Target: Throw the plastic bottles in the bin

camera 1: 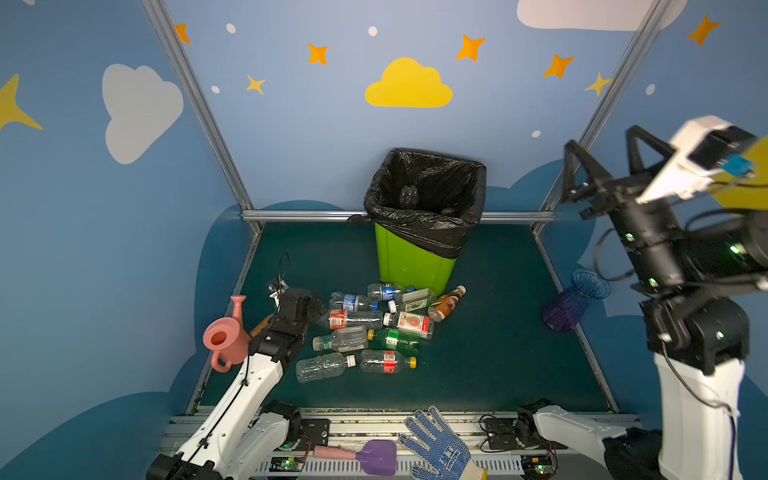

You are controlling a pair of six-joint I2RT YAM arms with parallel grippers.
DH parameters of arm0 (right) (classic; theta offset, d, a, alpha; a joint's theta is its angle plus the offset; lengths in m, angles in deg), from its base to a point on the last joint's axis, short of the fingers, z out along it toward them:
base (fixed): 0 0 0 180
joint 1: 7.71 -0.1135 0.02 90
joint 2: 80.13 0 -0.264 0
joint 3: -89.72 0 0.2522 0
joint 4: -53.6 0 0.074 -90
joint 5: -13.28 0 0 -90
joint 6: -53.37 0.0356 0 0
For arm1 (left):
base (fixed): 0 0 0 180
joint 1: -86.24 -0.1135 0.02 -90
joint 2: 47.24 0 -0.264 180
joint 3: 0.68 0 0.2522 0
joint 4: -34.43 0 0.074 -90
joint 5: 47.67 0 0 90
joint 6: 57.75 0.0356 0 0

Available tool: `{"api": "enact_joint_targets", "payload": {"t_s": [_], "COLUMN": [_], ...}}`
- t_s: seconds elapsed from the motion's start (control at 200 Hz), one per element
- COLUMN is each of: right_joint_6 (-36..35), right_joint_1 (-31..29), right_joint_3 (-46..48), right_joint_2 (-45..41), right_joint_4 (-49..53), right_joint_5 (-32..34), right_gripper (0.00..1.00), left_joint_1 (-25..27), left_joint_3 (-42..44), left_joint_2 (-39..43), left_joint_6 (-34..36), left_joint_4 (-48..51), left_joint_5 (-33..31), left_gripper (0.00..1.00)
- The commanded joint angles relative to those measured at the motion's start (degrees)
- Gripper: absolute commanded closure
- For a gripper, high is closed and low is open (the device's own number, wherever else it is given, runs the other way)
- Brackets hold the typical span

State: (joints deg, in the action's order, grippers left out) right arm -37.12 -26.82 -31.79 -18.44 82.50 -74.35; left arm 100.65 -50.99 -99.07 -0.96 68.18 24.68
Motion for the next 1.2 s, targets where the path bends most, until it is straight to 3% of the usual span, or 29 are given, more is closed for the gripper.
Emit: {"api": "enact_joint_targets", "payload": {"t_s": [0.0, 0.27, 0.415, 0.606, 0.791, 1.191], "right_joint_6": [6.76, 26.07, 35.35, 43.34, 44.47, 45.84], "right_joint_1": [3.51, 14.52, 16.15, 15.49, 12.43, 5.42], "right_joint_3": [12.62, 35.01, 48.86, 65.07, 68.73, 61.35], "right_joint_2": [2.57, -2.54, -3.5, -0.16, 6.45, 24.0], "right_joint_4": [5.02, 9.31, 7.03, -3.72, -8.75, -8.25], "right_joint_5": [1.48, -5.65, -12.69, -22.78, -26.14, -27.31], "right_gripper": [0.02, 0.02, 0.02, 0.02, 0.02, 0.06], "left_joint_1": [2.23, 4.8, 4.93, 5.18, 5.48, 5.62], "left_joint_3": [-1.89, -2.59, -2.64, -2.48, -2.12, -0.96], "left_joint_2": [-0.83, -2.15, -2.45, -3.06, -3.19, -1.11], "left_joint_6": [3.43, 2.6, 3.0, 2.94, 3.16, 3.49], "left_joint_4": [0.58, 1.9, 2.21, 1.91, 1.45, 2.6], "left_joint_5": [-1.36, -4.92, -6.0, -5.9, -5.7, -7.33], "left_gripper": [0.0, 0.0, 0.0, 0.0, 0.0, 0.0]}}
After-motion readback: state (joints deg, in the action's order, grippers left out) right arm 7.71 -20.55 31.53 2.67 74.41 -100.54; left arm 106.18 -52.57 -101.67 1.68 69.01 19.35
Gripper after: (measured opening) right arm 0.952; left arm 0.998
